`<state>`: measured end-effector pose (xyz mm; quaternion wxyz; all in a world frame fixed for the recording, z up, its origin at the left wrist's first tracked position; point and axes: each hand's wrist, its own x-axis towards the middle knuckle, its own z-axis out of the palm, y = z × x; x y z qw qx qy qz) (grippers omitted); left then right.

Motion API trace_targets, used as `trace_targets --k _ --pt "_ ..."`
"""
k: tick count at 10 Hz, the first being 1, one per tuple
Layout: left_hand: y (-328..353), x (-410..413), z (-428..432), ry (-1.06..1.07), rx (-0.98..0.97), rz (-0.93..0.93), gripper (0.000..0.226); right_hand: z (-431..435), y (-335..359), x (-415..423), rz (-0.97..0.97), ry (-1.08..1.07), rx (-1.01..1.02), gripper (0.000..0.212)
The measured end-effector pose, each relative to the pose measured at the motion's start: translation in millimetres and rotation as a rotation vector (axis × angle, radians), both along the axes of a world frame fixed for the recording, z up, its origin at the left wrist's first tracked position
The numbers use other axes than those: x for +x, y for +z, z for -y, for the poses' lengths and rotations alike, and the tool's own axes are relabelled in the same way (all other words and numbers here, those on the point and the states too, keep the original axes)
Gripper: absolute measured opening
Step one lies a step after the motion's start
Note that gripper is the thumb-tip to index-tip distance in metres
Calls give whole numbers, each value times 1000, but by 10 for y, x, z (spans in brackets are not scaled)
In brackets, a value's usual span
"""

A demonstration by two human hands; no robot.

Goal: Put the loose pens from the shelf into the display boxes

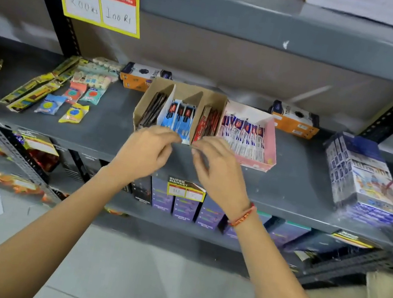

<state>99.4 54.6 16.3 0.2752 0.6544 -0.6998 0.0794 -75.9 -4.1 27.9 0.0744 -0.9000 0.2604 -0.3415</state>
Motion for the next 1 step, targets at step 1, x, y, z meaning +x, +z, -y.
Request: trace_targets --k 1 --pt "531 -129 -82 -12 -236 -30 33 -104 497 -277 247 -34 -86 21"
